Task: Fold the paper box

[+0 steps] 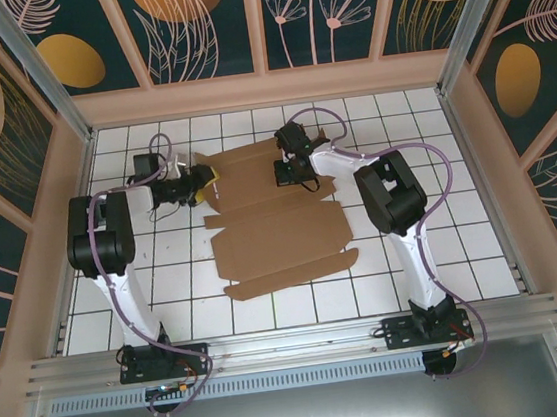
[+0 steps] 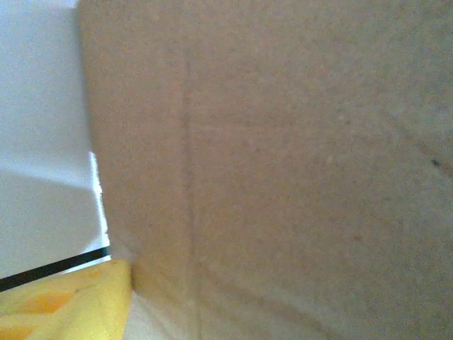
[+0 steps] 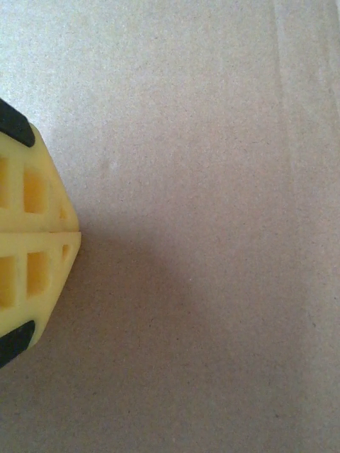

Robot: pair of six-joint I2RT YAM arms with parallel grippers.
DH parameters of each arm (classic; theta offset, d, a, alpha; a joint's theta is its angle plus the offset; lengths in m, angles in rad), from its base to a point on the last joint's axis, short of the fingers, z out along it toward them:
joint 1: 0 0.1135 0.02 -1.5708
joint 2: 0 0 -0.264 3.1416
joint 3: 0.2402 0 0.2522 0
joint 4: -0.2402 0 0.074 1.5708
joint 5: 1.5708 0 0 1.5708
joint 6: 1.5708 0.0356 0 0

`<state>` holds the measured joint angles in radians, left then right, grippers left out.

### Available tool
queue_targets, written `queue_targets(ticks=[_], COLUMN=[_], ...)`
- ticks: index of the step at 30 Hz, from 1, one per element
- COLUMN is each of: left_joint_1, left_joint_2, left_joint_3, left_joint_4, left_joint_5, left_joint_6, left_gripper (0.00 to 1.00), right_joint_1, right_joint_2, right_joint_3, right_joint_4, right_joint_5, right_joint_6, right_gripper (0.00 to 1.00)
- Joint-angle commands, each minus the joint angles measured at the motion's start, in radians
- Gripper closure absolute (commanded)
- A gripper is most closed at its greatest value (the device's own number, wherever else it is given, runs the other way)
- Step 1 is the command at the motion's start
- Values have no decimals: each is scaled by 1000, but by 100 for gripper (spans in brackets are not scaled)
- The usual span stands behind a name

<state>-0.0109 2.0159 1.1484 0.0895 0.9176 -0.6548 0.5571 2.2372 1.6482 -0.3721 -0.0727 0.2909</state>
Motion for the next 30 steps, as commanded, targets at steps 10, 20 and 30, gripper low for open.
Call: queue_targets(ticks=[10,20,30], left_joint_1=[-86,-84,-85], left_joint_2=[-44,-108,-112], left_joint_3=[97,138,132], left_joint_4=[-22,-123,-110], left_joint_5=[-20,-93,-78], left_joint_6=[-54,-10,-31], left_gripper=[28,23,20], right_joint_1=[3,1,1], right_joint_2=[80,78,79], right_joint_3=[-58,-69,-75], right_joint_4=[-93,-93,-90], right_joint_5=[2,14,15], right_joint_6=[-10,-14,-11], right_gripper=[100,100,100])
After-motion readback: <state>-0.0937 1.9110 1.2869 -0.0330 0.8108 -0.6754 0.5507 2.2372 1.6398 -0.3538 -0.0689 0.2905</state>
